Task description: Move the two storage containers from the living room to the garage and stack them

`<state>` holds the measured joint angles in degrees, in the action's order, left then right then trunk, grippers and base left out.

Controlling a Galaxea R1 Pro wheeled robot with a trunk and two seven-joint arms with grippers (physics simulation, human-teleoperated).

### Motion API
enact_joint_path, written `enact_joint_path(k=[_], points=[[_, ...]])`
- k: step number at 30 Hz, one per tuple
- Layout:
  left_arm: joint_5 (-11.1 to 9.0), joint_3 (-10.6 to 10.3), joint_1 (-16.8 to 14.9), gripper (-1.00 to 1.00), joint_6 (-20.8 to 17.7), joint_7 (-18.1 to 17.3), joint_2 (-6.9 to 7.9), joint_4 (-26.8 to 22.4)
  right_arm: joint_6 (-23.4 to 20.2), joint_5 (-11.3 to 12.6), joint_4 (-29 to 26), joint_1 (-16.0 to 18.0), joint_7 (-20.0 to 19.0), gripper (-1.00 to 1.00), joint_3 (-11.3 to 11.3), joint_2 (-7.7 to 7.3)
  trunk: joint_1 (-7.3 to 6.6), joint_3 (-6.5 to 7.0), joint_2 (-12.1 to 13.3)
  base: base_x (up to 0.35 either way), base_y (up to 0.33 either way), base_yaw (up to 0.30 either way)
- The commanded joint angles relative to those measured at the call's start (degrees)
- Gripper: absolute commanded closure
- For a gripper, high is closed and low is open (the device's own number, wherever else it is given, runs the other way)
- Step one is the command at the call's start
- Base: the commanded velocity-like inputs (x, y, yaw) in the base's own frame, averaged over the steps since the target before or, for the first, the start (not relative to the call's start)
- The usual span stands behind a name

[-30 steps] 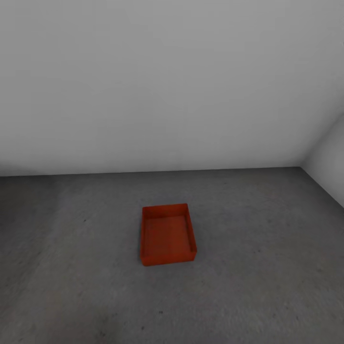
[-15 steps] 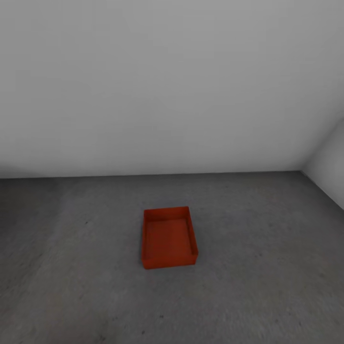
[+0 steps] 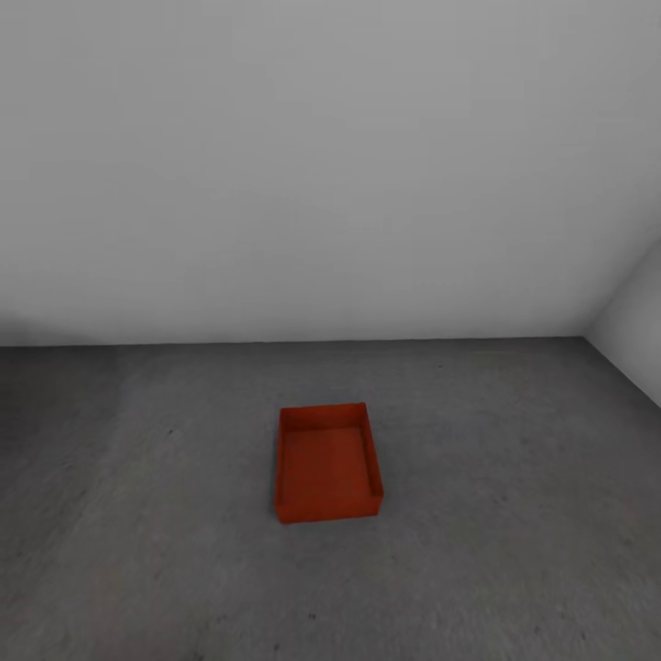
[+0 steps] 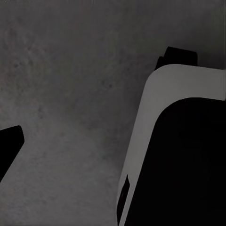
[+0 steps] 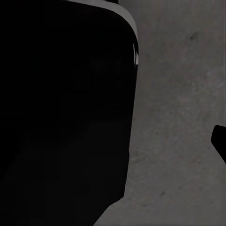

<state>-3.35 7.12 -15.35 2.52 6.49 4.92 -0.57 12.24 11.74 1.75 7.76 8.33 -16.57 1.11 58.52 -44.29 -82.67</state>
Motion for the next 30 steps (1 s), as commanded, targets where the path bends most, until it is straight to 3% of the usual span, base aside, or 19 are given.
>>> enact_joint_path(k=[1,30], points=[[-0.4,0.2,0.0,-1.0,0.2,0.0,0.0,0.1,0.4,0.5,0.2,0.1,0.1,-1.0,-0.5,0.04,0.0,0.06,0.0,0.0,0.0,0.007],[-0.4,0.2,0.0,-1.0,0.2,0.0,0.0,0.1,0.5,0.5,0.2,0.1,-0.1,-1.0,-0.5,0.04,0.0,2.76,0.0,0.0,0.0,0.001]])
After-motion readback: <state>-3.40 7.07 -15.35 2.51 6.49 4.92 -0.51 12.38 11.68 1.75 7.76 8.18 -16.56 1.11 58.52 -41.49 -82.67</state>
